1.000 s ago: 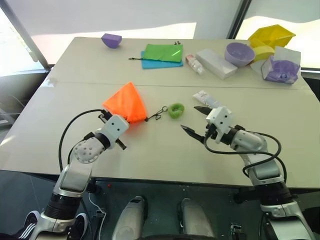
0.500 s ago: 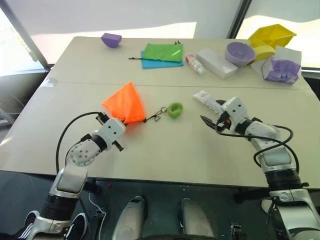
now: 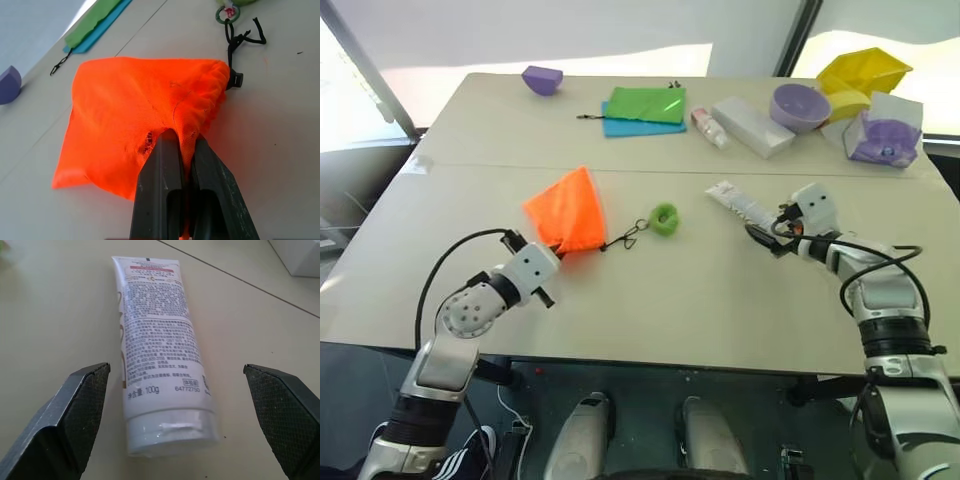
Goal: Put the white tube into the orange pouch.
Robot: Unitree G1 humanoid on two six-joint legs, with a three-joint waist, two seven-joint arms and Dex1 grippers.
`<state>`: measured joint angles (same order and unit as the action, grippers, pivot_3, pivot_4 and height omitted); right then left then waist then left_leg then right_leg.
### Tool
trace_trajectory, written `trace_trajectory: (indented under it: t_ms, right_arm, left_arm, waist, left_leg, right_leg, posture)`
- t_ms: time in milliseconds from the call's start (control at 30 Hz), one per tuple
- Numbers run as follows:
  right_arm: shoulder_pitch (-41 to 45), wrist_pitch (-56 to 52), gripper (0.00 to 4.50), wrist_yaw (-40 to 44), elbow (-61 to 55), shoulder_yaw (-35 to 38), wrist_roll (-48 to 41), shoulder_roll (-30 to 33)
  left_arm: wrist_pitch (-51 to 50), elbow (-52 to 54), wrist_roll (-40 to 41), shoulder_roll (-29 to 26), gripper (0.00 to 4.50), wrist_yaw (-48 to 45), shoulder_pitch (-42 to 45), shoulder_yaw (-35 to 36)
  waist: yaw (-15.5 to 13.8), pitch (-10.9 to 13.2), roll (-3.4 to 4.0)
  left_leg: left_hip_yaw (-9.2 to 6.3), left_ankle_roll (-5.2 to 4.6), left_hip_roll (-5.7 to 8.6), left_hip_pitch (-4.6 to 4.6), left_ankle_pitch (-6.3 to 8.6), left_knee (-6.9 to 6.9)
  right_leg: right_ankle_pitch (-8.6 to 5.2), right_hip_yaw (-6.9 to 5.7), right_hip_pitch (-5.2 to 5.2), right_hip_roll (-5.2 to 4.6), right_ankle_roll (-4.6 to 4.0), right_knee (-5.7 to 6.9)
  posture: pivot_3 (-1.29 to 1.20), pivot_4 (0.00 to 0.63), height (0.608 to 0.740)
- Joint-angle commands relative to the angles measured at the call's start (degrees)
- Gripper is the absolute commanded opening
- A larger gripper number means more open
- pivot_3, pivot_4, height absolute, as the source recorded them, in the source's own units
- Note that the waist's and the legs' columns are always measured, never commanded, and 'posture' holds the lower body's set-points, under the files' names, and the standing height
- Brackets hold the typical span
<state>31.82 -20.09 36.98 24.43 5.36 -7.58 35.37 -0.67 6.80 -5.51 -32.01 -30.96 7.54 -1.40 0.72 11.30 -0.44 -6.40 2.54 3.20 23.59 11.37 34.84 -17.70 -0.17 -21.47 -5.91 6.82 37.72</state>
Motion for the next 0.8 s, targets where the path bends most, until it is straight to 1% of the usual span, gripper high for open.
trace_trajectory:
  t_ms: [33, 233, 333, 433, 533, 667, 800]
  right_arm:
    - [2.2, -4.2, 4.50, 2.1, 1.8, 2.4, -3.4, 0.1]
    - [3.0, -7.2, 4.50, 3.5, 1.5, 2.0, -4.1, 0.3]
    - [2.9, -7.6, 3.68, 3.5, 0.7, 2.7, -5.1, -0.3]
    - [1.8, -6.8, 2.29, 3.1, -1.2, 2.2, -4.5, -0.4]
    - [1.1, -7.6, 2.29, 1.9, -2.8, 2.4, -4.3, -0.6]
    - [-1.0, -9.2, 2.29, 3.3, -8.4, 2.7, -6.0, -0.2]
    - [-7.4, -16.2, 2.29, 11.1, -25.3, 1.4, -13.1, 1.6]
  left_arm:
    - [0.9, 0.5, 0.4, 0.4, 0.12, 0.7, 0.4, 0.5]
    - [-0.1, 1.9, 0.2, 1.0, 0.12, 0.7, 0.6, 0.2]
    - [-0.2, 2.0, 0.1, 1.5, 0.00, 0.8, 0.9, -0.1]
    - [-0.4, 2.1, -0.1, 1.9, 0.00, 0.8, 1.0, -0.5]
    - [-0.2, 2.0, -0.4, 2.1, 0.00, 0.8, 1.0, -0.6]
    - [-0.2, 1.8, -0.4, 2.1, 0.00, 0.6, 1.5, -0.7]
    - [-0.1, 1.5, -0.6, 2.2, 0.00, 0.7, 2.0, -1.1]
  waist:
    - [0.0, 0.0, 0.00]
    - [0.1, 0.0, 0.00]
    - [0.1, 0.0, 0.00]
    - [0.0, 0.0, 0.00]
    - [0.0, 0.0, 0.00]
    - [0.0, 0.0, 0.00]
    - [-0.1, 0.0, 0.01]
  left_leg:
    - [0.01, 0.00, 0.00, 0.00, 0.00, -0.01]
    - [0.01, 0.00, 0.00, 0.00, 0.00, -0.02]
    - [0.01, 0.00, 0.00, 0.00, 0.00, -0.01]
    - [0.02, 0.00, 0.00, 0.00, 0.00, -0.01]
    - [0.01, 0.00, 0.00, 0.00, 0.00, -0.03]
    - [0.02, 0.00, 0.00, 0.02, 0.00, -0.04]
    - [0.00, 0.00, -0.01, 0.09, 0.00, -0.06]
  right_leg:
    - [0.00, 0.00, 0.00, 0.00, 0.00, 0.00]
    - [0.01, 0.00, 0.00, 0.01, 0.01, -0.01]
    - [0.01, 0.00, 0.01, 0.01, 0.01, -0.01]
    - [0.01, 0.00, 0.00, 0.01, 0.01, -0.01]
    - [0.01, 0.00, -0.01, 0.01, 0.01, -0.01]
    - [0.01, 0.00, -0.03, 0.01, 0.01, -0.01]
    - [0.01, -0.01, -0.10, 0.01, 0.02, -0.01]
  posture:
    - [0.00, 0.150, 0.740]
    - [0.00, 0.150, 0.740]
    - [0.00, 0.150, 0.740]
    - [0.00, 0.150, 0.740]
    - [0.00, 0.150, 0.740]
    - [0.00, 0.150, 0.740]
    - [0.00, 0.150, 0.740]
